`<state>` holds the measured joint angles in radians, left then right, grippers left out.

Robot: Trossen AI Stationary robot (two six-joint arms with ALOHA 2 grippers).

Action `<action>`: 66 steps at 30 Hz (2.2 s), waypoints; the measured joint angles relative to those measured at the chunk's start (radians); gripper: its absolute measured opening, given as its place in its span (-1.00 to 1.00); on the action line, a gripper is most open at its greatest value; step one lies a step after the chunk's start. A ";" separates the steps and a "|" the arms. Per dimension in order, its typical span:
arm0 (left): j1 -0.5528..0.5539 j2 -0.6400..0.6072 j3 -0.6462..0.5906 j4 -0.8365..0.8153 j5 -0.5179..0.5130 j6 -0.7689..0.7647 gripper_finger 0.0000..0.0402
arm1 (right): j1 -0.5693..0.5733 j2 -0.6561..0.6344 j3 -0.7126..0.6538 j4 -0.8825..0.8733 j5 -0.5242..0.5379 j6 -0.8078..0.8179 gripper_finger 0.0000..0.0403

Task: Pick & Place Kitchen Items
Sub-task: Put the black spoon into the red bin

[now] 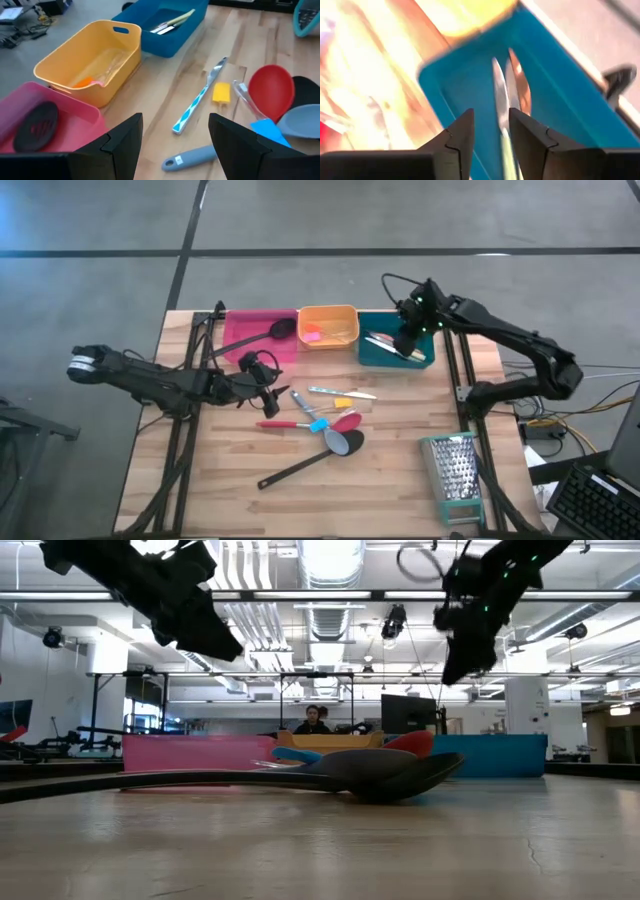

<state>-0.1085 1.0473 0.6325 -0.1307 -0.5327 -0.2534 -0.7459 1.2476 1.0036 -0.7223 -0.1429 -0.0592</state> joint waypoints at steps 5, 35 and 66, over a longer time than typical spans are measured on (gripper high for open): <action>0.000 0.000 0.000 0.002 0.038 -0.012 0.15 | 0.118 -0.132 -0.068 0.200 0.001 0.033 -0.61; -0.106 0.080 0.054 0.003 0.168 -0.232 0.08 | 0.465 -0.396 -0.382 0.811 0.012 0.001 -0.96; -0.419 0.657 0.478 -0.298 0.203 -0.604 -0.08 | 0.465 -0.395 -0.383 0.807 0.011 0.034 -0.96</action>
<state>-0.5274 1.7043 1.1106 -0.4284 -0.3298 -0.8571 -0.2813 0.8524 0.6209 0.0845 -0.1314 -0.0254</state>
